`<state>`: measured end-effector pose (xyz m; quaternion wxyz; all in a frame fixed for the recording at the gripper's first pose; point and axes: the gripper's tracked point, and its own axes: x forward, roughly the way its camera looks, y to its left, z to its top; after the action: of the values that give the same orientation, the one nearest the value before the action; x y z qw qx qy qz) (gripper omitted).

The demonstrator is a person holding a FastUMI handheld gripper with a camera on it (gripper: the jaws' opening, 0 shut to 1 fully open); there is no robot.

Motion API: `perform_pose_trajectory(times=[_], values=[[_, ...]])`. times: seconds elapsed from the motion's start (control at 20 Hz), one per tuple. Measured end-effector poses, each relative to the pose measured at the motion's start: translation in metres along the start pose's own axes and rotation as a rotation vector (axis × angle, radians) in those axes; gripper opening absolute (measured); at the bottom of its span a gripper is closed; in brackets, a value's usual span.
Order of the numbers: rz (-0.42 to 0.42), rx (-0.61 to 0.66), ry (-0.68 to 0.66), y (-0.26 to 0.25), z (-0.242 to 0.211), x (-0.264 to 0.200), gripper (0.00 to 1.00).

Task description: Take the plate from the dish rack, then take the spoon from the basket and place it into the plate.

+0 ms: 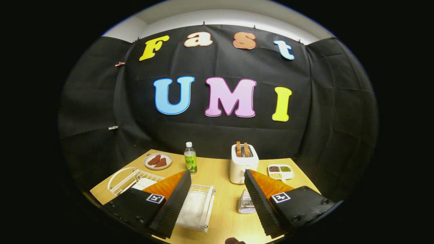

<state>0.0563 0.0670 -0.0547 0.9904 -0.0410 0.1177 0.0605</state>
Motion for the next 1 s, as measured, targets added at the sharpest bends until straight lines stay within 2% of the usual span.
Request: perform_pose_trajectory(times=[0.35,0.75,0.85,0.95,1.0], values=[[0.064,0.004,0.266,0.045,-0.047,0.058,0.98],[0.039,0.09,0.522,0.07,-0.108,0.099,0.97],[0.044,0.119,0.569,0.077,-0.12,0.102,0.88],[0.053,0.159,0.621,0.085,-0.13,0.101,0.72],[0.058,0.183,0.648,0.09,-0.137,0.102,0.57]])
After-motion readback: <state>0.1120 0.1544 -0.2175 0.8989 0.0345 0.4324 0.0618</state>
